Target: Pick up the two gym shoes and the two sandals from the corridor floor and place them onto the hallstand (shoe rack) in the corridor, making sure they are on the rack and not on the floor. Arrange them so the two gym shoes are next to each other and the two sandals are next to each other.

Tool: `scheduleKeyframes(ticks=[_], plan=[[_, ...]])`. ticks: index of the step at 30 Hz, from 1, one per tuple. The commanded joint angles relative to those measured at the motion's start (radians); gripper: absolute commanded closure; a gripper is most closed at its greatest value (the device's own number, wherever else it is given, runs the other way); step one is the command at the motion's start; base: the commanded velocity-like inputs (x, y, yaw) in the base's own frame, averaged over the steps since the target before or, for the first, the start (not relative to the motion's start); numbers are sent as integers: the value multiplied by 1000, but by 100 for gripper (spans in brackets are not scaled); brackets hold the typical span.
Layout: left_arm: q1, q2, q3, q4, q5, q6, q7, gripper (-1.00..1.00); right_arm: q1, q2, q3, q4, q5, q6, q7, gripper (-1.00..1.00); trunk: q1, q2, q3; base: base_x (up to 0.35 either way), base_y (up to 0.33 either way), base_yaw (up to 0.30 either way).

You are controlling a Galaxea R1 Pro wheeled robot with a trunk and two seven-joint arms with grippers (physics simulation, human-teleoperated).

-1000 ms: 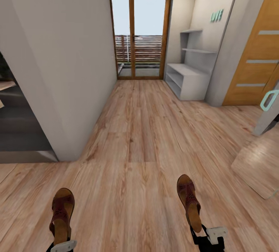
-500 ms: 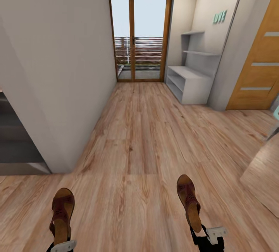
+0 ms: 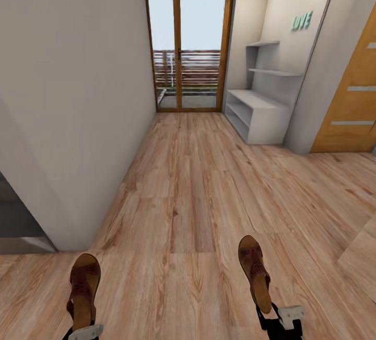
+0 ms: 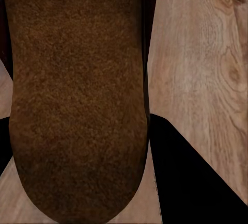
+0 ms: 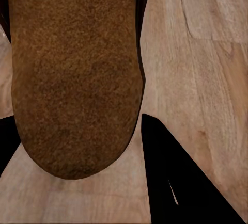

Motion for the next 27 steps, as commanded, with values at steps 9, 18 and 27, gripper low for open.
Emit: scheduleKeyframes(ticks=[9, 18, 27], plan=[[-1, 2, 3, 1, -7, -3, -1, 100, -1, -1, -8, 1, 0, -1, 10, 100, 0, 0, -1, 340, -70, 0], [-3, 5, 3, 71, -9, -6, -4, 100, -1, -4, -10, -2, -3, -1, 9, 100, 0, 0, -1, 339, -86, 0], [-4, 5, 3, 101, -9, -8, -5, 100, -1, -1, -9, -1, -2, -1, 9, 100, 0, 0, -1, 339, -89, -17]])
